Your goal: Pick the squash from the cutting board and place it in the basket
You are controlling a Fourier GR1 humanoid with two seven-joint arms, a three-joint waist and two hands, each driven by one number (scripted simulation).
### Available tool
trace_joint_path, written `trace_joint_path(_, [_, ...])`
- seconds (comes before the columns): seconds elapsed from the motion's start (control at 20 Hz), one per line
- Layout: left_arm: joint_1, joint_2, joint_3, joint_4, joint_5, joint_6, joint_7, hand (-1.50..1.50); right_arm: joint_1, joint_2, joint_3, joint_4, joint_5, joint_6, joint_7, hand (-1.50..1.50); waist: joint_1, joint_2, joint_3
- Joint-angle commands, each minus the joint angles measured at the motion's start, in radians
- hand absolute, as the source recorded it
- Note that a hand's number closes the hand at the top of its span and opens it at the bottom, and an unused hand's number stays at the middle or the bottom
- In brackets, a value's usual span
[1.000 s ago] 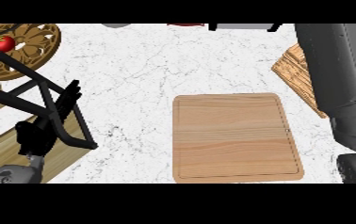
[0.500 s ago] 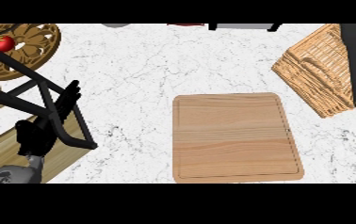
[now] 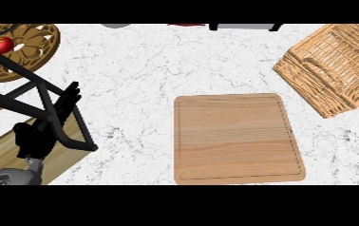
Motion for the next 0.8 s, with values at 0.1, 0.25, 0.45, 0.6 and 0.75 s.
trace_joint_path(0.1, [-0.122, -0.033, -0.035, -0.132, -0.008, -0.014, 0.011, 0.0, 0.069, -0.039, -0.023, 0.036, -0.023, -0.101, -0.121, 1.5, -0.004, -0.009, 0.017])
trace_joint_path(0.25, [-0.126, -0.01, -0.011, -0.11, -0.009, -0.032, -0.024, 0.0, 0.088, -0.029, -0.023, 0.074, -0.02, -0.132, -0.149, 1.5, 0.004, -0.008, 0.016])
trace_joint_path(0.45, [-0.145, -0.04, -0.038, -0.101, -0.028, -0.013, -0.003, 0.0, 0.08, -0.069, -0.101, 0.066, -0.072, -0.257, -0.178, 1.5, -0.002, -0.003, 0.018])
trace_joint_path(0.6, [-0.099, -0.048, -0.054, -0.142, -0.026, -0.017, -0.004, 0.0, 0.111, -0.083, -0.118, 0.088, -0.127, -0.249, -0.27, -1.5, 0.01, -0.008, 0.019])
trace_joint_path(0.75, [-0.136, -0.025, -0.023, -0.119, -0.015, -0.035, 0.003, 0.0, 0.11, -0.093, -0.11, 0.112, -0.121, -0.231, -0.291, -1.5, 0.002, -0.008, 0.017])
